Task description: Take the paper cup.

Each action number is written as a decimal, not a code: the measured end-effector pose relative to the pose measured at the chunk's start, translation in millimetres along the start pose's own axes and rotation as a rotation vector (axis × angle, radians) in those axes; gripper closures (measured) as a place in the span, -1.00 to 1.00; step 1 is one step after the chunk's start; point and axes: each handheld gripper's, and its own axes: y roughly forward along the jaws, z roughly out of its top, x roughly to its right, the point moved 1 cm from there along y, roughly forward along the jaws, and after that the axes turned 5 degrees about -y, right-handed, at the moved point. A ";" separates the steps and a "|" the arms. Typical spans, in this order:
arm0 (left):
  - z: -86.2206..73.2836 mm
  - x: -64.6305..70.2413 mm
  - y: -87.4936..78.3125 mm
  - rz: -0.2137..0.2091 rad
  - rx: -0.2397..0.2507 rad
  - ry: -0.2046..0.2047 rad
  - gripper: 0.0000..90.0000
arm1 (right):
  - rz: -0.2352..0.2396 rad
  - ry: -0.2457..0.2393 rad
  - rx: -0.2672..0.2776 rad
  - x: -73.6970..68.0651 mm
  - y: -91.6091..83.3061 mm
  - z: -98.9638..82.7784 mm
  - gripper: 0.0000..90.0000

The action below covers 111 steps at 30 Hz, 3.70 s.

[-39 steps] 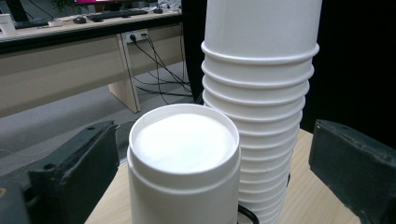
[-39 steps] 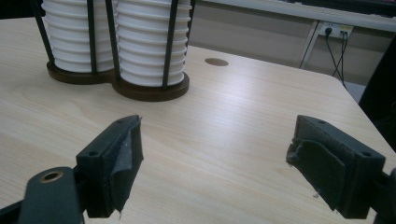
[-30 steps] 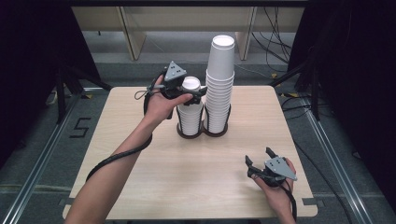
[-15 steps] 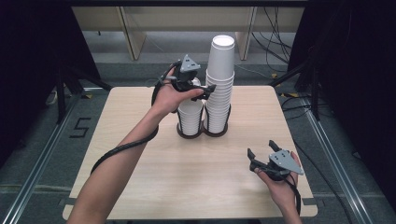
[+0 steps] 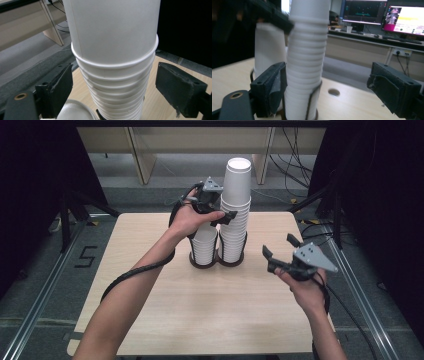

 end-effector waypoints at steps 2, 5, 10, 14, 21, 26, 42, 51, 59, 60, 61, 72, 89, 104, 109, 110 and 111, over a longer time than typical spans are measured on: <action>0.3 -0.2 0.6 -0.006 0.003 -0.006 -0.69 | 0.008 0.013 0.008 2.7 3.9 9.0 -0.65; 1.3 -1.9 3.4 -0.023 0.002 -0.019 -0.70 | 0.020 0.004 0.009 9.7 21.1 38.9 -0.65; 2.3 -1.0 8.3 -0.030 -0.006 -0.023 -0.70 | 0.048 0.001 0.008 14.2 48.2 69.1 -0.65; 2.4 -1.0 12.0 -0.029 -0.003 -0.030 -0.70 | 0.090 0.035 -0.017 14.1 72.3 86.7 -0.65; 2.0 -2.5 13.4 -0.027 0.000 -0.041 -0.68 | 0.116 0.085 -0.032 12.0 100.7 105.1 -0.63; 3.7 -2.1 13.1 -0.029 0.025 -0.056 -0.67 | 0.130 0.048 -0.049 7.0 120.1 118.5 -0.65; 2.1 -0.7 13.3 -0.019 0.037 -0.052 -0.67 | 0.133 0.034 -0.101 -1.3 147.4 123.5 -0.74; 2.1 -0.1 12.8 -0.014 0.027 -0.038 -0.67 | 0.138 0.037 -0.118 -1.5 159.3 119.4 -0.73; 2.1 0.7 13.2 -0.011 0.032 -0.044 -0.67 | 0.127 0.056 -0.117 -1.8 164.0 117.8 -0.64; 2.2 0.7 13.1 -0.011 0.031 -0.042 -0.67 | 0.123 0.050 -0.113 -1.9 163.8 118.2 -0.63; 2.2 0.7 13.1 -0.011 0.031 -0.042 -0.67 | 0.121 0.062 -0.112 -2.7 163.6 118.2 -0.62; 3.3 1.5 12.4 -0.007 0.024 -0.035 -0.66 | 0.108 0.085 -0.052 -2.0 158.4 126.3 -0.59; 3.6 1.0 11.8 -0.004 0.017 -0.031 -0.66 | 0.087 0.086 0.042 2.8 153.2 141.4 -0.57; 4.5 2.0 13.5 0.007 0.029 -0.038 -0.67 | 0.068 0.107 0.123 5.6 146.8 160.1 -0.57; 4.5 2.4 13.1 0.010 0.024 -0.036 -0.67 | 0.059 0.111 0.153 7.0 144.3 164.9 -0.57; 4.6 2.4 13.2 0.011 0.024 -0.036 -0.67 | 0.058 0.105 0.156 7.4 143.9 165.9 -0.57; 4.6 2.5 13.2 0.011 0.023 -0.036 -0.67 | 0.057 0.105 0.159 7.6 143.4 166.5 -0.57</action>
